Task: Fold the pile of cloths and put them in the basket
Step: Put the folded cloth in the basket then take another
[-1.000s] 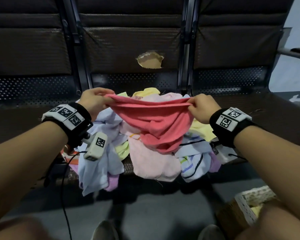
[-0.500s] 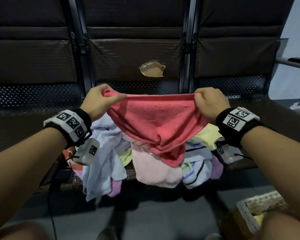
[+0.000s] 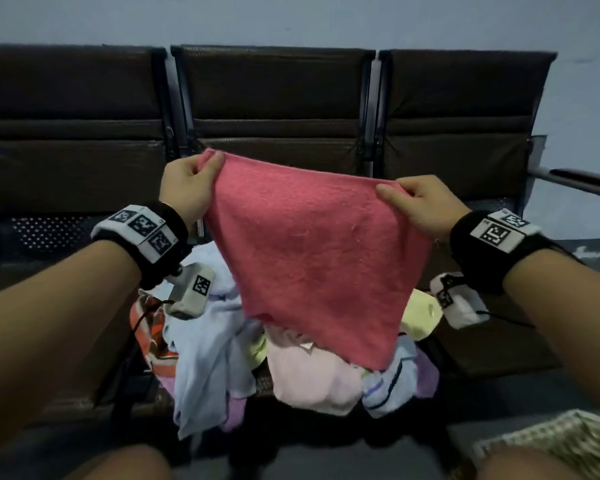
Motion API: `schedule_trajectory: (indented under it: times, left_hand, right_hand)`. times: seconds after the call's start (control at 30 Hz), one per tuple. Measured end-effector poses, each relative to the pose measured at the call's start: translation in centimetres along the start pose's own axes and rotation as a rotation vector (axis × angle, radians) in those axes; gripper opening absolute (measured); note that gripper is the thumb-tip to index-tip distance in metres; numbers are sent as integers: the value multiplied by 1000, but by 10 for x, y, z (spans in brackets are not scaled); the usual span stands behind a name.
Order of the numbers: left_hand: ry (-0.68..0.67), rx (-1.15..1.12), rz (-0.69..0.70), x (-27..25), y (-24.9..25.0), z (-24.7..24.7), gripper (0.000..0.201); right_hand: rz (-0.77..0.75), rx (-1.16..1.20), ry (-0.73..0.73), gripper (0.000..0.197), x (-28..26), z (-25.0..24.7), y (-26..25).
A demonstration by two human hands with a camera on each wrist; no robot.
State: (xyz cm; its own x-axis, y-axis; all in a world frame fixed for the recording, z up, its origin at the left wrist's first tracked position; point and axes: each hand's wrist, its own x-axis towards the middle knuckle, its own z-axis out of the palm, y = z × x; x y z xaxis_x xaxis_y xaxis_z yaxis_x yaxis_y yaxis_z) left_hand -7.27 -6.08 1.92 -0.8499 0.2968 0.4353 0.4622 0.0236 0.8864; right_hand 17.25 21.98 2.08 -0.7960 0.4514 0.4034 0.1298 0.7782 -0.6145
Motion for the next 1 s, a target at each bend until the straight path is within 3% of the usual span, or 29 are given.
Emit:
schedule_trajectory:
  times: [0.07,0.17,0.2,0.33,0.57,0.67,0.73,0.83,0.9,0.97,1.0]
  left_hand:
    - [91,30,-36,3,4,6,55]
    - [145,-110,-165,1,16,24,45]
    - [129,-144,-207,-2,23,32,43]
    - [-30,-203,-241,-30,49,67,71]
    - [-382,-239,-63,-97,66,112,31]
    - [-409,-217,11,-106,62,111,22]
    - [-440,-347,-60,-106,62,106,22]
    - [-303,-464,-227,-96,60,97,16]
    - [-272,-362,-240,-87,56,92,36]
    - [-378,-258,-251,-82,53,89,65]
    - [-458,-261,-271,-80,52,88,71]
  right_hand:
    - [118,163,20,47,3,1,-10]
    - [340,455,30,36,4,7,-31]
    - [379,510,29,35,5,9,-38]
    - [401,608,3,29,7,19,-66]
    - [512,777,-73,26,3,33,-93]
    - [483,751,-165,15,-6,32,-93]
    - [484,764,-182,14,-10,32,-93]
    - [490,660,-173,27,-12,31,-91]
    - [443,629,-248,38,-14,29,-87]
    - [399,671,-355,43,-15,27,-86]
    - [385,684,-392,44,-16,26,-85]
